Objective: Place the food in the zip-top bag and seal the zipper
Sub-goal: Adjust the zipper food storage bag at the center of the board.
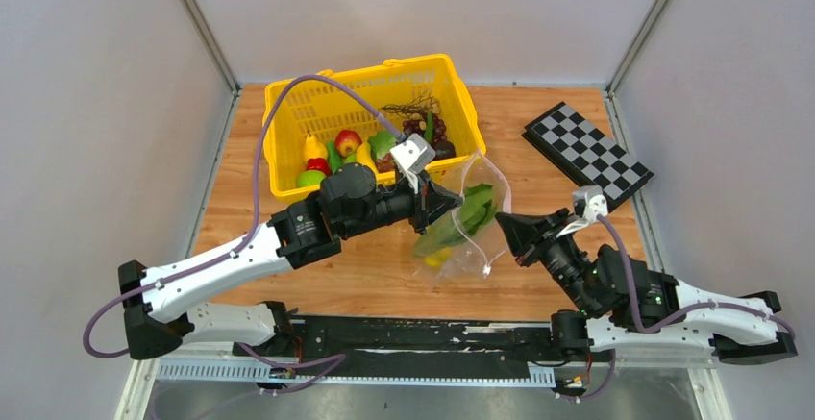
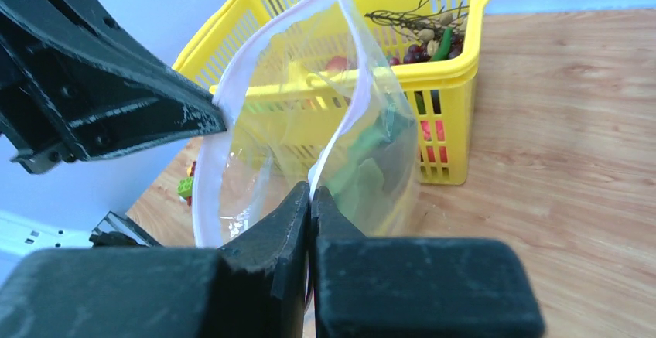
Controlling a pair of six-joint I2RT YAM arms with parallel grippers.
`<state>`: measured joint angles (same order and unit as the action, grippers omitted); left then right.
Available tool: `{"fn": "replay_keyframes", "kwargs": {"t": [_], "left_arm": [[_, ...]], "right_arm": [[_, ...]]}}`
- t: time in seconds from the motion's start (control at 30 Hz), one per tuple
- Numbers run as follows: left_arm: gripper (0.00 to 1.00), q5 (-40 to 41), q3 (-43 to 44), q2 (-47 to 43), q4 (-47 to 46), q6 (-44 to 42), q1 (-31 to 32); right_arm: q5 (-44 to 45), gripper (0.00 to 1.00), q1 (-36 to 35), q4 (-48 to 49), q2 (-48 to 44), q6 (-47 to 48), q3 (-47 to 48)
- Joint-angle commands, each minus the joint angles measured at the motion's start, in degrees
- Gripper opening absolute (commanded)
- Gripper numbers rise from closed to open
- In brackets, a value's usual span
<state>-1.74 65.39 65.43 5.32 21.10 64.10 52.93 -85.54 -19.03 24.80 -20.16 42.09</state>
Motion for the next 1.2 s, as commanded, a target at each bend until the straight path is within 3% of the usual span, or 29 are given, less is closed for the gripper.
{"fn": "replay_keyframes", "kwargs": {"t": [0.0,0.13,0.27,0.53,0.57,0.7,0.73,0.83,1.17], "left_arm": [[0.0,1.6,-0.3,1.6,1.9,-4.1,0.2],[0.0,-0.1,-0.3,3.3,-0.4,-3.2,0.2],[0.0,0.3,-0.9,3.3,-0.9,-3.2,0.2],[0.0,8.6,-10.9,-1.2,-2.2,-2.3,0.2],[0.04,9.6,-12.5,-1.8,-2.4,-2.1,0.2],[0.42,13.8,-17.2,-5.1,-1.6,-1.3,0.2],[0.44,14.3,-17.7,-6.4,-1.5,-1.4,0.2],[0.67,16.9,-18.6,-10.5,-0.6,-2.1,0.2],[0.99,25.5,-8.1,-15.7,11.7,-14.1,-0.3]], "right_arm": [[3.6,0.04,0.0,1.8,-2.5,4.8,4.1],[6.4,0.04,0.0,2.0,-4.6,7.5,5.5],[2.8,0.04,0.0,2.0,-4.3,10.1,7.5],[2.4,0.04,0.0,-0.5,4.4,2.6,5.1],[2.6,0.04,0.0,-0.1,5.7,2.2,4.5],[4.9,0.04,0.2,2.1,10.7,1.6,3.2],[4.7,0.04,0.5,2.8,11.5,2.3,3.3],[2.6,0.04,2.1,4.7,12.8,3.2,3.6],[-3.1,0.03,5.9,10.4,11.2,3.8,0.9]]}}
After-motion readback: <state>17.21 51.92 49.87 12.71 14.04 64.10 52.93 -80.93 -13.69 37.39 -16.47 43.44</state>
